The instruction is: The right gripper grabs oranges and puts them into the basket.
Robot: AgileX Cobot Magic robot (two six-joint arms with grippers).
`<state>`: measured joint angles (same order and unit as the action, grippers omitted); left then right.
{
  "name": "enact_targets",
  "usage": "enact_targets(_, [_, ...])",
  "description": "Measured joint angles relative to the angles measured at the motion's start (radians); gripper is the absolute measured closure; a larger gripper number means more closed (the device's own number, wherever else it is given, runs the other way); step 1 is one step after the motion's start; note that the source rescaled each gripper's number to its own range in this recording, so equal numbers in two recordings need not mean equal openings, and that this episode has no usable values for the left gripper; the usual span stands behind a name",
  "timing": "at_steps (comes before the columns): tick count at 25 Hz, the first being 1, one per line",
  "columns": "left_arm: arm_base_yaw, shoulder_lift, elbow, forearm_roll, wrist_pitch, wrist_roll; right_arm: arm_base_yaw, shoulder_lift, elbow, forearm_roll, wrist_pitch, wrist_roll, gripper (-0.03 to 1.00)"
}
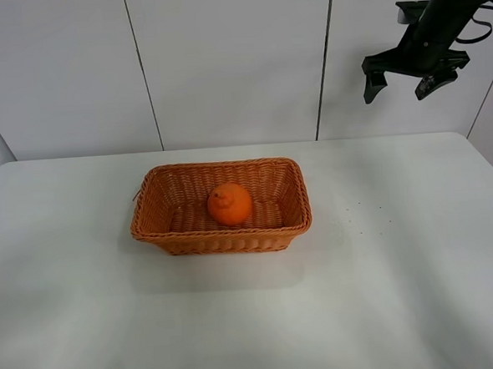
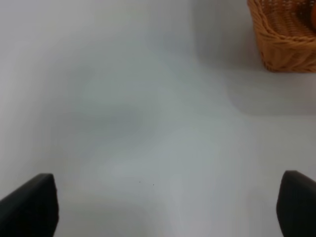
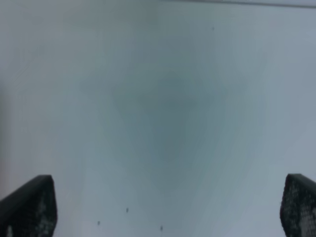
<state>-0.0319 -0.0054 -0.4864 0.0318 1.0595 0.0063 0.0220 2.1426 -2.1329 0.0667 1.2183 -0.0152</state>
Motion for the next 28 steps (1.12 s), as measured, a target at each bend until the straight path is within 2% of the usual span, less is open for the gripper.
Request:
enact_targets(5, [0.0,0.0,0.0,0.0,0.0,0.0,0.0,-0.157,0.211,0.001,-0.002,0.0,-0.03])
enact_targets(19, [0.0,0.0,0.0,0.0,0.0,0.0,0.0,-0.936,1.235,0.0,-0.002,-0.004,-0.03])
enact_targets(23, [0.0,0.0,0.0,0.0,0.0,0.0,0.0,-1.191,1.453,-0.009,-0.081,-0.004,-0.03])
enact_targets(28, [0.0,0.0,0.0,0.0,0.0,0.0,0.0,-1.525,1.597,-0.01,-0.189,-0.004,-0.03])
